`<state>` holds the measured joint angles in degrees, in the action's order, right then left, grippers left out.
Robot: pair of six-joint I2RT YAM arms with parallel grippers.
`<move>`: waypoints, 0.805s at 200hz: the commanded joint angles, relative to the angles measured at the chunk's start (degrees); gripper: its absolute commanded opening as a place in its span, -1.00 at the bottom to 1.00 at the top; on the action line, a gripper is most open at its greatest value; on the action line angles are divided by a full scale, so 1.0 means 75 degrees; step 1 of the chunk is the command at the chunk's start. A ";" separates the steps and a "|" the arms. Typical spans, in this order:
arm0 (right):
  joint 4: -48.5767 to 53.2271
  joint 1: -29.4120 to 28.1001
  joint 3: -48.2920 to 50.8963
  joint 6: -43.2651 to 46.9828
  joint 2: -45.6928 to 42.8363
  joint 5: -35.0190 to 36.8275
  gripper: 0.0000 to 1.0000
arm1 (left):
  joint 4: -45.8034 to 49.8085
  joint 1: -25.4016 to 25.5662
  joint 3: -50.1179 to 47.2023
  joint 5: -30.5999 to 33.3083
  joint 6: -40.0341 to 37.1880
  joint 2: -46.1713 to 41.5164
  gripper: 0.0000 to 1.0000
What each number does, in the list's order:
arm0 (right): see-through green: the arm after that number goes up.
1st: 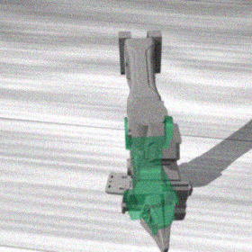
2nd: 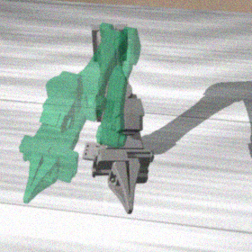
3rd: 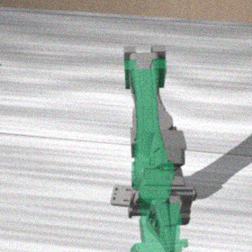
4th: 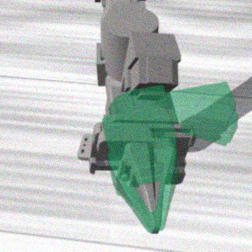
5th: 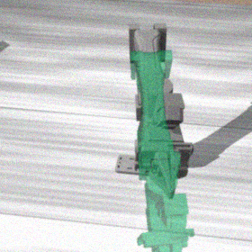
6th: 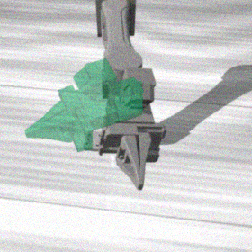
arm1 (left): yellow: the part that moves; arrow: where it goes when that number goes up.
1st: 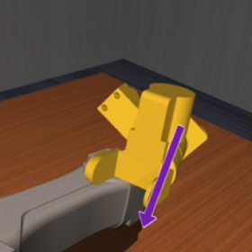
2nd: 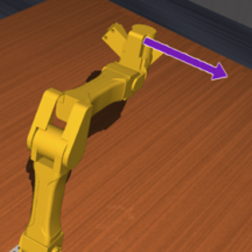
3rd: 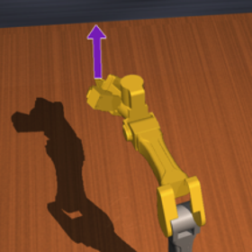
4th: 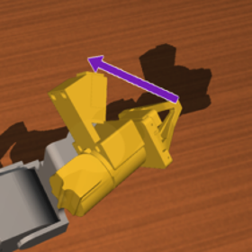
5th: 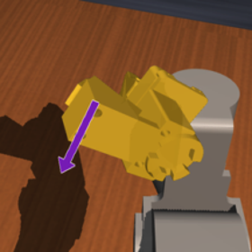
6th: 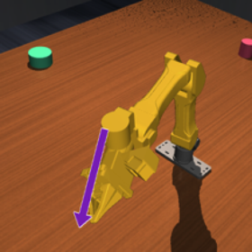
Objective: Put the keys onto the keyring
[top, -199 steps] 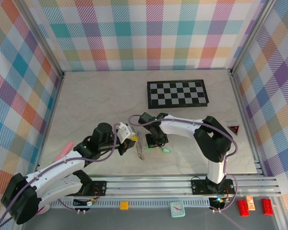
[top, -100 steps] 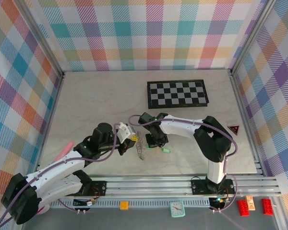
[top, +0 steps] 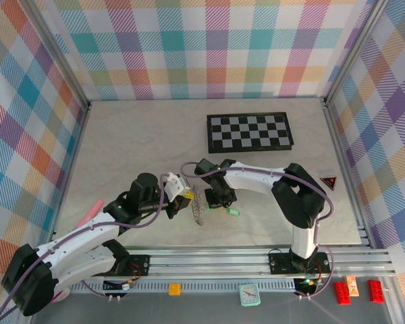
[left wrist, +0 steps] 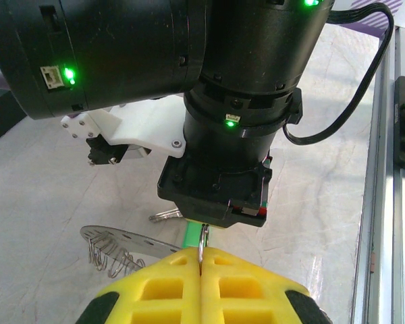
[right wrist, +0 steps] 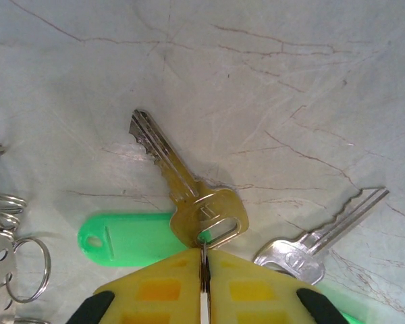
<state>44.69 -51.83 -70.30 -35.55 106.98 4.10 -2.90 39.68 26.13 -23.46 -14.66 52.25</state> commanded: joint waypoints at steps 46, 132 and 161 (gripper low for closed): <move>-0.0131 -0.0061 0.0192 0.0247 -0.0364 0.0338 -1.00 | 0.0152 0.0076 0.0221 -0.0103 -0.0123 -0.0183 -1.00; -0.2997 -0.0108 0.2191 0.3639 -0.4561 0.0510 -1.00 | 0.0361 0.0076 0.0433 -0.0022 0.0055 -0.0485 -1.00; -0.4541 -0.0108 0.2982 0.5373 -0.5478 -0.0522 -1.00 | 0.0267 0.0076 0.0425 -0.0116 0.0280 -0.0658 -1.00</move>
<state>22.63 -52.21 -52.14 -10.07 69.14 6.66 0.10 39.68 27.09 -23.27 -14.22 49.23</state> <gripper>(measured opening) 0.059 0.045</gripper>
